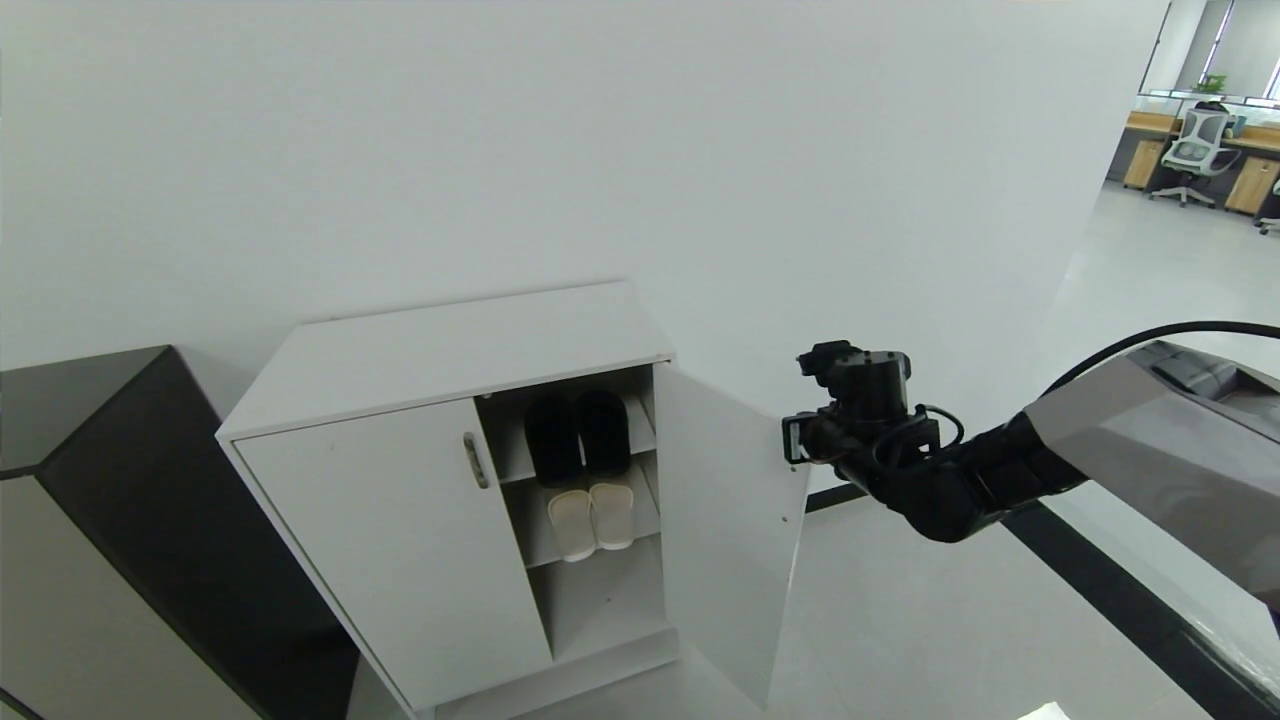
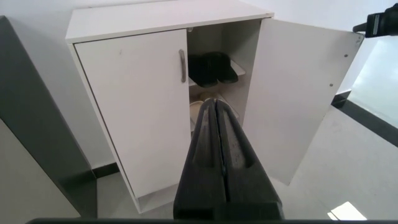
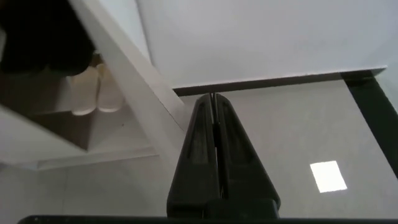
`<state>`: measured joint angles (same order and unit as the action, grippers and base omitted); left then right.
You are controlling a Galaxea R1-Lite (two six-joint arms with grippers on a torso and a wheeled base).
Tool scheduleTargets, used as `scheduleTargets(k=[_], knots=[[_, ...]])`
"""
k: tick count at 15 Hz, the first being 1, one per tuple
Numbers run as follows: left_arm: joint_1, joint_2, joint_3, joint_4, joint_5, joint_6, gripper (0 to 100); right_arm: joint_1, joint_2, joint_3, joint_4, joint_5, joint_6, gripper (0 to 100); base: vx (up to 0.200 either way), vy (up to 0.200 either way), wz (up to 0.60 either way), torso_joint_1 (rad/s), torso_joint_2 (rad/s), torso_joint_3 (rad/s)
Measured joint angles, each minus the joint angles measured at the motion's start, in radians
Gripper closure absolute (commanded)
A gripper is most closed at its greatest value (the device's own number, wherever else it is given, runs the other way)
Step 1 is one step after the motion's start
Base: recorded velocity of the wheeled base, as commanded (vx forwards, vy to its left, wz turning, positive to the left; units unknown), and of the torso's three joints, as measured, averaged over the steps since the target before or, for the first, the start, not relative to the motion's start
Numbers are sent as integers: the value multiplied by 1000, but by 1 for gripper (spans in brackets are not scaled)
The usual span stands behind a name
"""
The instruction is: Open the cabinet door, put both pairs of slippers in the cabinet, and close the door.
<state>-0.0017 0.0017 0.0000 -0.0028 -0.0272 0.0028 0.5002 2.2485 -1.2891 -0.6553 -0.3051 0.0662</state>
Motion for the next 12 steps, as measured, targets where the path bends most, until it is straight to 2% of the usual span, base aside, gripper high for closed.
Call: scheduleTargets(k=[5, 7, 12], knots=[[0, 0, 0, 0, 0, 0, 100, 140, -132, 156, -34, 5, -4, 100, 0, 0, 0, 0, 0, 0], [0, 0, 0, 0, 0, 0, 100, 151, -163, 183, -34, 35, -1, 100, 0, 0, 0, 0, 0, 0], [0, 0, 0, 0, 1, -1, 100, 156, -228, 261, -37, 191, 3, 100, 0, 0, 0, 0, 0, 0]])
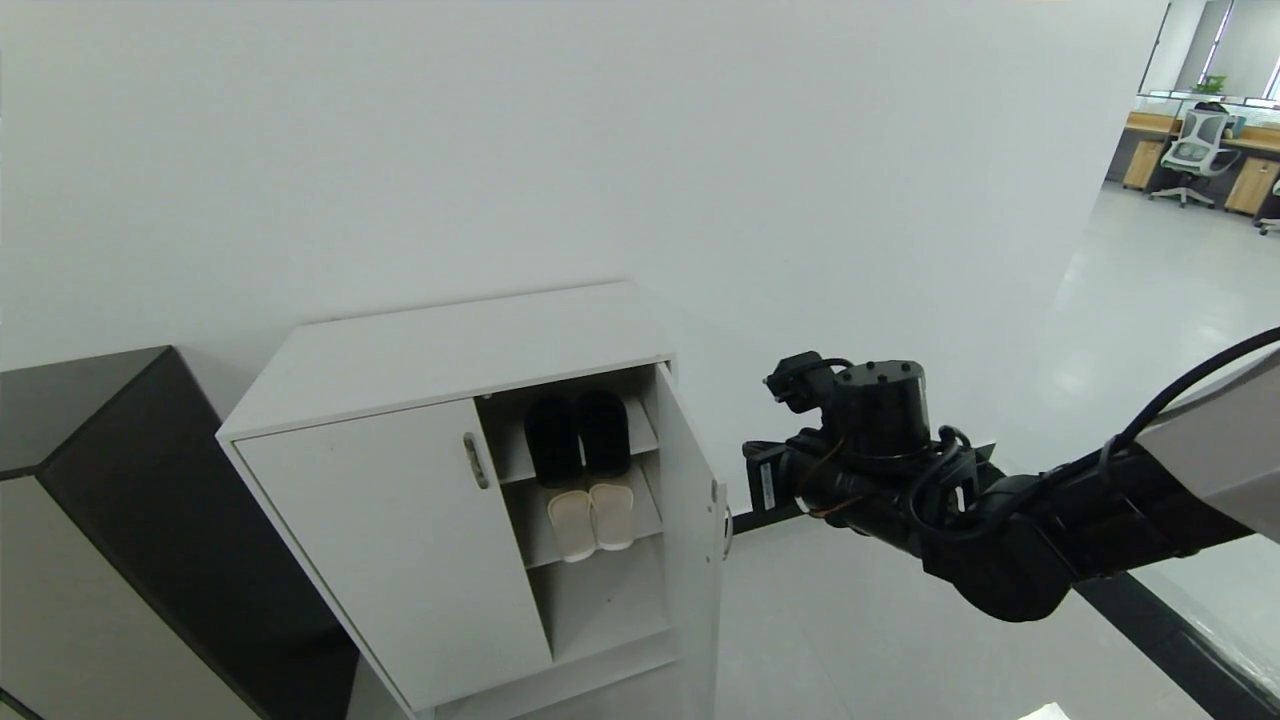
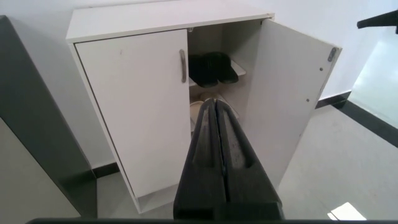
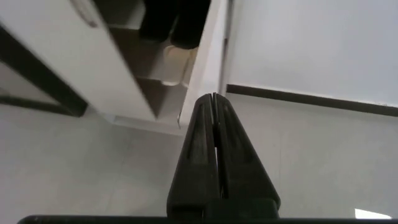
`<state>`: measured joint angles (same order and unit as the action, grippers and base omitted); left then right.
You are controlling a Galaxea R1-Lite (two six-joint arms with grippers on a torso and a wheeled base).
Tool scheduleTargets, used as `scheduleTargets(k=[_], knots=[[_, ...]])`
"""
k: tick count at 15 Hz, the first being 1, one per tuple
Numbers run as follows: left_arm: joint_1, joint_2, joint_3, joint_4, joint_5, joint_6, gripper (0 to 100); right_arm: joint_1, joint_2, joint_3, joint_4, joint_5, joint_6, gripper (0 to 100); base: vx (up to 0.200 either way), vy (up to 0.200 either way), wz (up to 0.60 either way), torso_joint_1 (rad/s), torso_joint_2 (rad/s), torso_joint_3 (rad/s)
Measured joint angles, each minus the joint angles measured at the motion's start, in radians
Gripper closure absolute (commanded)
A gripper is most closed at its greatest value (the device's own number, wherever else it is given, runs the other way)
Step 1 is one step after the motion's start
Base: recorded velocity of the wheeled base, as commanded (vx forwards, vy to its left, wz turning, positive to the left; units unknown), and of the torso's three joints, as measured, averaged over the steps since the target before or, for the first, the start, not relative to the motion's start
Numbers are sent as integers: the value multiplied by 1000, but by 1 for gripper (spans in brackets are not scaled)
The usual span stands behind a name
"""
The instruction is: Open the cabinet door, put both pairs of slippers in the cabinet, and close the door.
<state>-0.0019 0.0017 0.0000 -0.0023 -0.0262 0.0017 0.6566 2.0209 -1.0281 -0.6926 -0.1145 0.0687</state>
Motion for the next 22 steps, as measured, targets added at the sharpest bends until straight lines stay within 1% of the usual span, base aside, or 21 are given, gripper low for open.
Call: scheduleTargets(k=[5, 9, 15, 18, 22], knots=[[0, 0, 0, 0, 0, 0, 100, -9, -13, 24, -11, 10, -6, 100, 0, 0, 0, 0, 0, 0], [0, 0, 0, 0, 2, 0, 100, -29, 35, 18, -92, 22, -11, 100, 0, 0, 0, 0, 0, 0], [0, 0, 0, 0, 2, 0, 100, -30, 59, 19, -93, 23, -20, 100, 0, 0, 600, 2, 2, 2], [1, 0, 0, -1, 2, 0, 100, -37, 66, 18, -95, 23, -23, 100, 0, 0, 0, 0, 0, 0], [0, 0, 0, 0, 1, 0, 100, -79, 75, 4, -110, 37, -34, 100, 0, 0, 0, 0, 0, 0]])
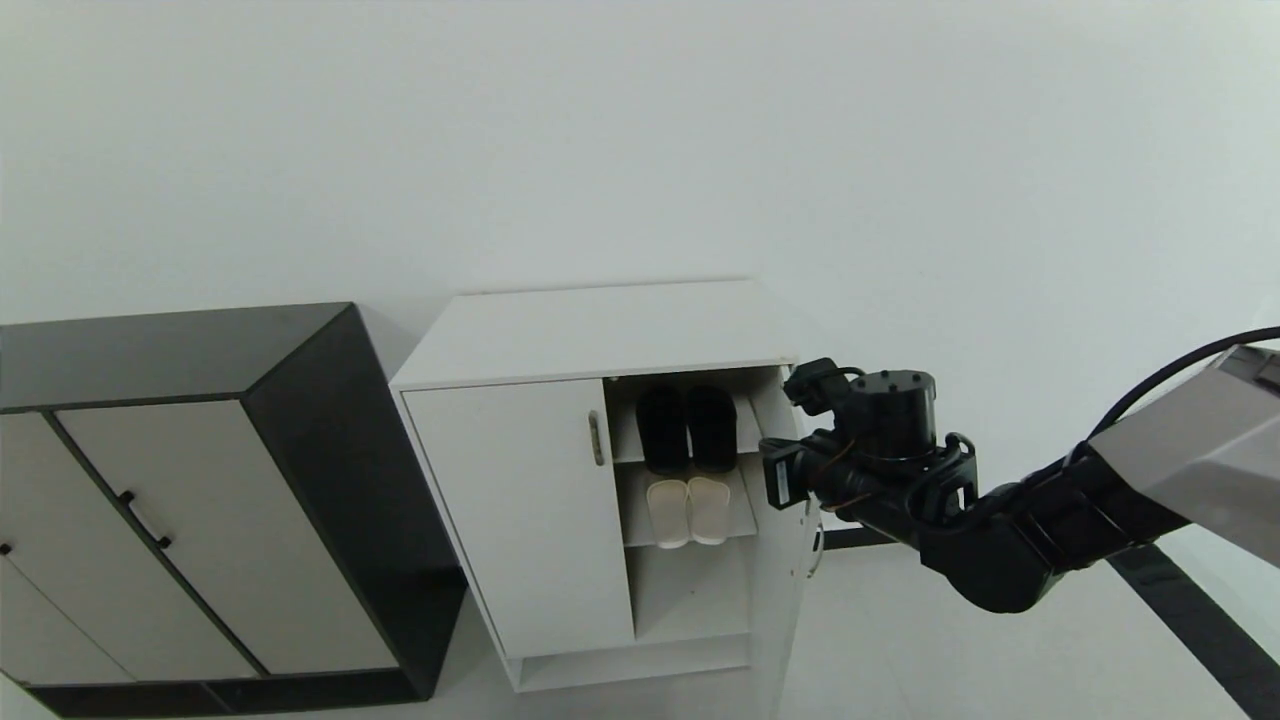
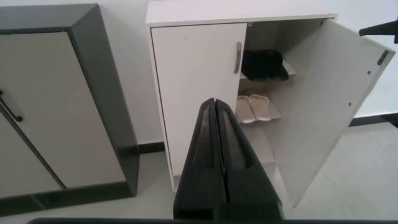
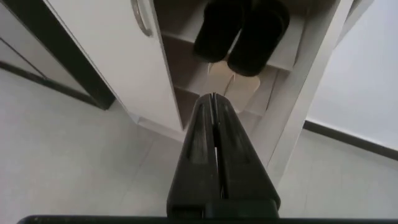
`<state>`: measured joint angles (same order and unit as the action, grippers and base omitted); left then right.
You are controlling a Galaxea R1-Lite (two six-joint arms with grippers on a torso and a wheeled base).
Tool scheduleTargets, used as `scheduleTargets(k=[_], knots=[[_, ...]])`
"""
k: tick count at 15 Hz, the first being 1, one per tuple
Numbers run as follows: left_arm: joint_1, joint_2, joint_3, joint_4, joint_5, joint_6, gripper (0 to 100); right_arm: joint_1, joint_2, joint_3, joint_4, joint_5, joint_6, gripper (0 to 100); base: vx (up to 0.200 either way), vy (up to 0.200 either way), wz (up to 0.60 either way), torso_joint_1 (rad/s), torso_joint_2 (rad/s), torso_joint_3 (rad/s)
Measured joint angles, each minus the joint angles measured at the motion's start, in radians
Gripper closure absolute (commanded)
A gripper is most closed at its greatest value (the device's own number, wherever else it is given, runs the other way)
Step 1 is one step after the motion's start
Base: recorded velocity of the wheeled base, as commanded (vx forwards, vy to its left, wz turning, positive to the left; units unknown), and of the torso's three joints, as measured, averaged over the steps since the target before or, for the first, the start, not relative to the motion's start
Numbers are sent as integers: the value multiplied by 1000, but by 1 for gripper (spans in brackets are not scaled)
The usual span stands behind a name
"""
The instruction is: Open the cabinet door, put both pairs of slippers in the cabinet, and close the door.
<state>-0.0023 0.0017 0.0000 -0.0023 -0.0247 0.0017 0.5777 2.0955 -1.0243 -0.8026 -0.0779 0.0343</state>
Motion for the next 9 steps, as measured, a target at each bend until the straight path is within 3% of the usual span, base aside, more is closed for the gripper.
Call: scheduleTargets(k=[1, 6, 9], knots=[[0, 0, 0, 0, 0, 0, 100, -19, 3, -7, 0, 1, -1, 100, 0, 0, 0, 0, 0, 0], [0, 0, 0, -1, -1, 0, 100, -94, 12, -39, 4, 1, -27, 100, 200, 0, 0, -2, 0, 3], [0, 0, 0, 0, 0, 0, 100, -106, 16, -40, 8, 0, -33, 100, 0, 0, 0, 0, 0, 0]])
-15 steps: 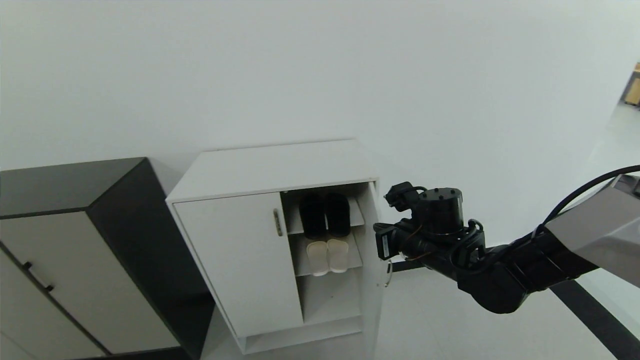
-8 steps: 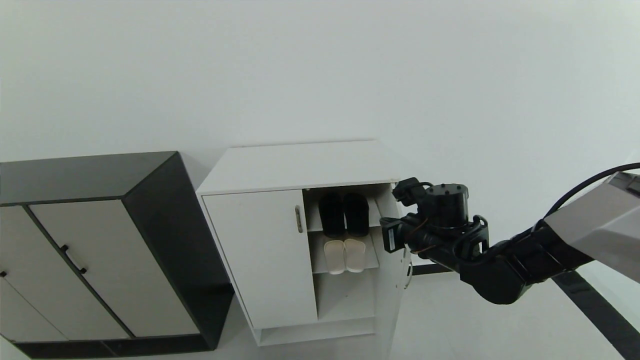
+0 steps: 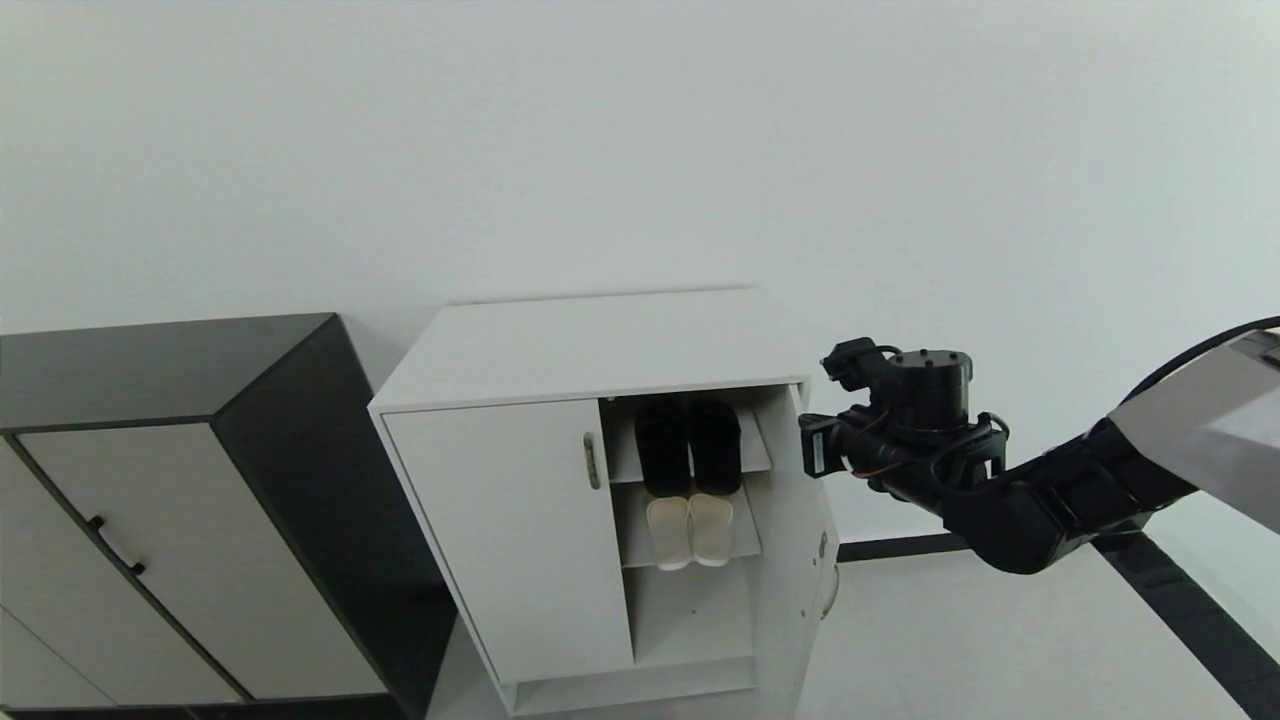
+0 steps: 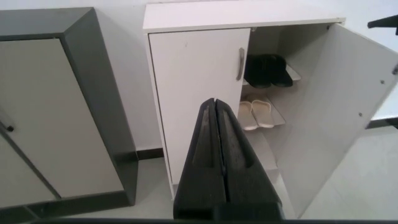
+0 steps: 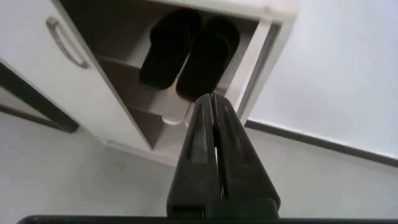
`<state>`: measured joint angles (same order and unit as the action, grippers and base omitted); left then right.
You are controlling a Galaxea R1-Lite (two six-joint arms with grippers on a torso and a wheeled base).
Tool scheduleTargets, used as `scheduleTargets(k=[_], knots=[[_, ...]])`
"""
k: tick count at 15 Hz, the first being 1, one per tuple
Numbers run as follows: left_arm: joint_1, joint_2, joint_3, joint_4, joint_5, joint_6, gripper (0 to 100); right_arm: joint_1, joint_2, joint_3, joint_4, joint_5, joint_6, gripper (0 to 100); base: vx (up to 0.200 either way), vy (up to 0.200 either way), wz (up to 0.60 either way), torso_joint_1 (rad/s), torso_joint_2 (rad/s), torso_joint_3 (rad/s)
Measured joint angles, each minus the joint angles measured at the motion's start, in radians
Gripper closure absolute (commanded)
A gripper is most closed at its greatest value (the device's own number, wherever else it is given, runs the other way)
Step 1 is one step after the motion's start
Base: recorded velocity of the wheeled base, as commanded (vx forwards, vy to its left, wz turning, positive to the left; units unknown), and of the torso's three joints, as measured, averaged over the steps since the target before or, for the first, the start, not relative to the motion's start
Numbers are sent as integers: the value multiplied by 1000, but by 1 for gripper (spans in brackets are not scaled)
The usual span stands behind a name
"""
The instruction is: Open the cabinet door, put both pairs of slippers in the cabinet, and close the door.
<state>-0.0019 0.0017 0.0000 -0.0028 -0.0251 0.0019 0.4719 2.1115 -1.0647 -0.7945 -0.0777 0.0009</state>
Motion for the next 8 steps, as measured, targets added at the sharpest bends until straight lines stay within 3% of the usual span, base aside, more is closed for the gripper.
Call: scheduleTargets(k=[8], knots=[[1, 0, 0, 0, 0, 0, 100, -43, 39, -10, 41, -2, -49, 100, 0, 0, 0, 0, 0, 0]])
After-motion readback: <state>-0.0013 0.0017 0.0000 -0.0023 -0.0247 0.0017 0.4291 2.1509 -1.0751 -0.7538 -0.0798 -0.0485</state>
